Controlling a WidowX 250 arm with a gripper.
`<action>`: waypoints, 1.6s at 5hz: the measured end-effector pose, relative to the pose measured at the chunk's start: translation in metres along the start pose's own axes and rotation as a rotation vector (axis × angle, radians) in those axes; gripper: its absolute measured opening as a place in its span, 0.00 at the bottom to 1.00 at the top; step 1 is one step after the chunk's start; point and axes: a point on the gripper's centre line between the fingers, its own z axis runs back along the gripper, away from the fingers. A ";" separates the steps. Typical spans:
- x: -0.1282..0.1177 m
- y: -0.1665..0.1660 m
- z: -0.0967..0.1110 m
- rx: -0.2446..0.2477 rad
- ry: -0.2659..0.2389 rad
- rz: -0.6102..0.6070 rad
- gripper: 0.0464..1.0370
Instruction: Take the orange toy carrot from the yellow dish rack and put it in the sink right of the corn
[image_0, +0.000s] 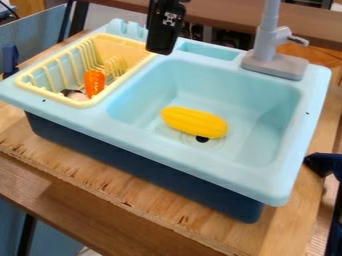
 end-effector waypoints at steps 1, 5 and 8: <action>0.002 -0.002 -0.013 -0.033 0.019 0.002 0.96; -0.115 0.009 -0.052 -0.021 -0.156 0.867 0.96; -0.144 0.057 -0.049 0.005 -0.310 1.180 0.96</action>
